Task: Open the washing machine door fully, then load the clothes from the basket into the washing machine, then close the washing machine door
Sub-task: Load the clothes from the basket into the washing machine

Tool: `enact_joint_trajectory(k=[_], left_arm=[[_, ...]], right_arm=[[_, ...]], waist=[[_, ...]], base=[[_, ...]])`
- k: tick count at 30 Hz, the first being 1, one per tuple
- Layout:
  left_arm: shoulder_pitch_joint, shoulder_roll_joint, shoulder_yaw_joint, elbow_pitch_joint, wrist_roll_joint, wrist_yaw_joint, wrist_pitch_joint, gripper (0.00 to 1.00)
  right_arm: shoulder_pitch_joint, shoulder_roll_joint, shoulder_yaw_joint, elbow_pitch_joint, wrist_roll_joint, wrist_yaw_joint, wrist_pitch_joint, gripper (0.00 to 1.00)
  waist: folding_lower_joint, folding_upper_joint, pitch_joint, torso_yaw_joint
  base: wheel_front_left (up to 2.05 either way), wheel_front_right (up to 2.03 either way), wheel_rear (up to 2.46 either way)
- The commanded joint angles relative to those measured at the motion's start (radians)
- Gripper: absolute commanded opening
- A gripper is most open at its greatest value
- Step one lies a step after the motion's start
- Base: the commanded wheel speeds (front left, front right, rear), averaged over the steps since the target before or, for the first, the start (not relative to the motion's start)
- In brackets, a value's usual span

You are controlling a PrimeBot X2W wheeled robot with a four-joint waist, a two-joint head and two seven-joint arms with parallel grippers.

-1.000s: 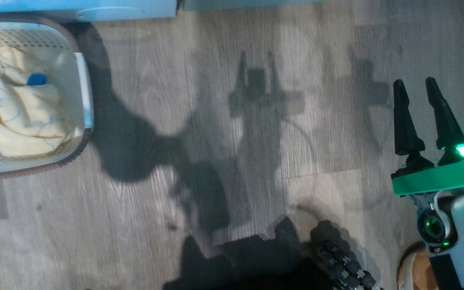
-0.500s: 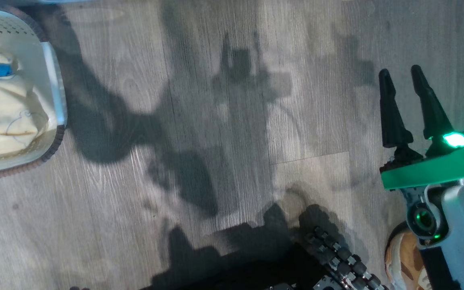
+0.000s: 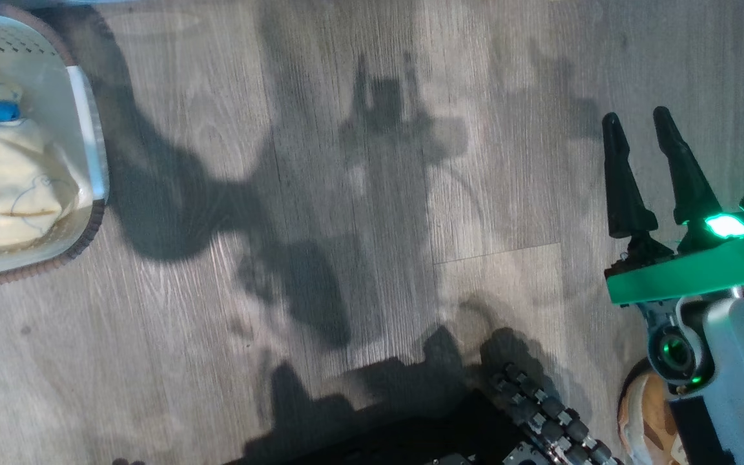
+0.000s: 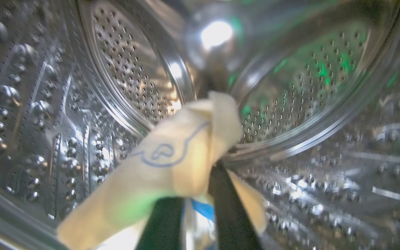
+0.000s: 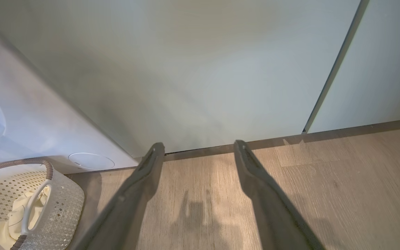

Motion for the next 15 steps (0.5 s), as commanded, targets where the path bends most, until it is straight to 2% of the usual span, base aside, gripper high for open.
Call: enact_joint_trajectory(k=[1, 2, 3, 4, 15], left_arm=[[-0.024, 0.037, -0.010, -0.018, -0.004, -0.006, 0.012, 0.37], [-0.028, 0.034, -0.016, 0.001, -0.004, -0.010, 0.028, 0.70], [-0.033, 0.031, -0.021, 0.017, -0.005, -0.014, 0.041, 0.95], [-0.039, 0.029, -0.024, 0.030, -0.007, -0.018, 0.048, 1.00], [-0.034, -0.013, -0.048, 0.172, -0.066, -0.050, 0.186, 1.00]], right_arm=[[0.013, -0.011, 0.011, -0.019, 0.005, 0.000, -0.007, 1.00], [0.014, -0.012, 0.011, -0.019, 0.005, 0.000, -0.007, 1.00], [0.014, -0.013, 0.010, -0.018, 0.005, 0.000, -0.007, 1.00], [0.014, -0.014, 0.010, -0.018, 0.005, 0.000, -0.007, 1.00], [0.024, -0.018, -0.003, -0.010, -0.002, 0.000, -0.007, 1.00]], waist=[[0.0000, 0.0000, 0.001, 0.001], [0.0000, 0.0000, 0.000, 0.001], [0.0000, 0.0000, -0.001, 0.002], [0.0000, 0.0000, -0.001, 0.004], [0.0000, 0.0000, -0.058, 0.032]], base=[[0.00, 0.00, 0.00], [0.00, 0.00, 0.00], [0.00, 0.00, 0.00], [0.00, 0.00, 0.00], [0.00, 0.00, 0.00]])
